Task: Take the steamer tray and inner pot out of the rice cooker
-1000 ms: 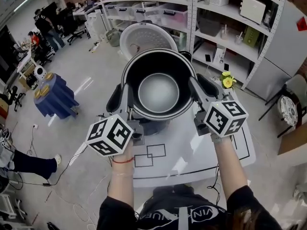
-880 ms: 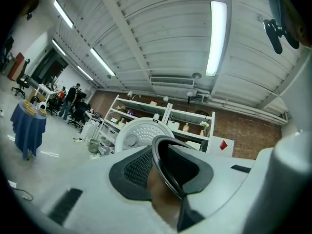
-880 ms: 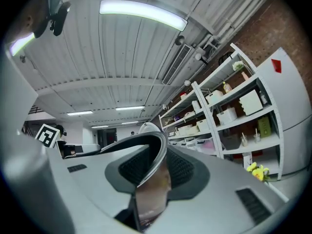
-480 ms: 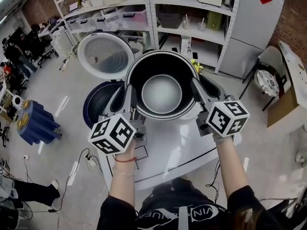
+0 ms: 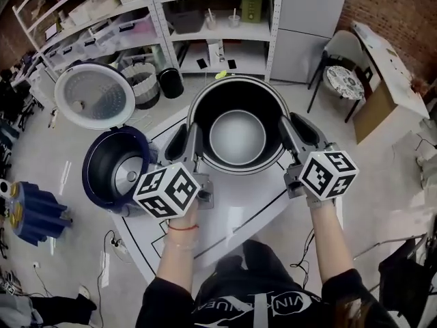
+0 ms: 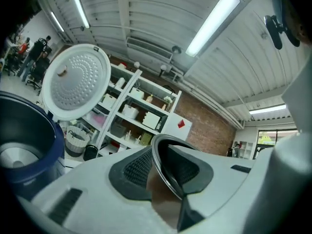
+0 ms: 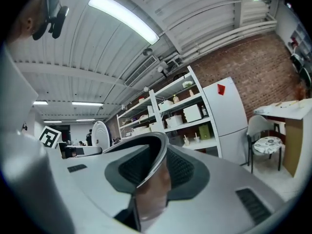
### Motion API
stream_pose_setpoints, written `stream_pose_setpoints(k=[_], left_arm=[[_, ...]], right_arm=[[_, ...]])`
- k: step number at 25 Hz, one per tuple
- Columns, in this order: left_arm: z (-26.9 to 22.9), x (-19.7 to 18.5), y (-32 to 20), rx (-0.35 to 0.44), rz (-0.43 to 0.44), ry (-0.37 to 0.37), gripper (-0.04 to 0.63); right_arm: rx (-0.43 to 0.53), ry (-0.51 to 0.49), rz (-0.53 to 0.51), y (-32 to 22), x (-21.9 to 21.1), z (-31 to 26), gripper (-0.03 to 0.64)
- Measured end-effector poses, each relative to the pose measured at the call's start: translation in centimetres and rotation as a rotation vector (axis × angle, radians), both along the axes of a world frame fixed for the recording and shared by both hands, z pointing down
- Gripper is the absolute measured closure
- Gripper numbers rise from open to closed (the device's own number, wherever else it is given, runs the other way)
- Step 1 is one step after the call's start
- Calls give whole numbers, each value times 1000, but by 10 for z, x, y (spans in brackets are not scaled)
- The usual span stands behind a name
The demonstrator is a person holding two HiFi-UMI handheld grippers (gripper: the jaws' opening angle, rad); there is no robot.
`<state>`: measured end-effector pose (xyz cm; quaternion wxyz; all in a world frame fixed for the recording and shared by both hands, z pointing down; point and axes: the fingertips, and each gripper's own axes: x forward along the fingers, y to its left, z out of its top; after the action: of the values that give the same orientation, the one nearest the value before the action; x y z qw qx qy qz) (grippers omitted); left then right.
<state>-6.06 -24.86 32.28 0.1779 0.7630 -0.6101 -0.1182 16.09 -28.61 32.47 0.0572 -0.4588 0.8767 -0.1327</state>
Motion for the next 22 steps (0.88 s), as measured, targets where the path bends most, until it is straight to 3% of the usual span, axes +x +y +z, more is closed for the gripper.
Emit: stream_pose_setpoints(k=[10,22], left_arm=[[65,78,-5,-130,186,20,503],[130,107,4,-268,255,-16,503]], right_arm=[[-95,20,168,33,82,54,511],[-215,9,219,56,109,120,511]])
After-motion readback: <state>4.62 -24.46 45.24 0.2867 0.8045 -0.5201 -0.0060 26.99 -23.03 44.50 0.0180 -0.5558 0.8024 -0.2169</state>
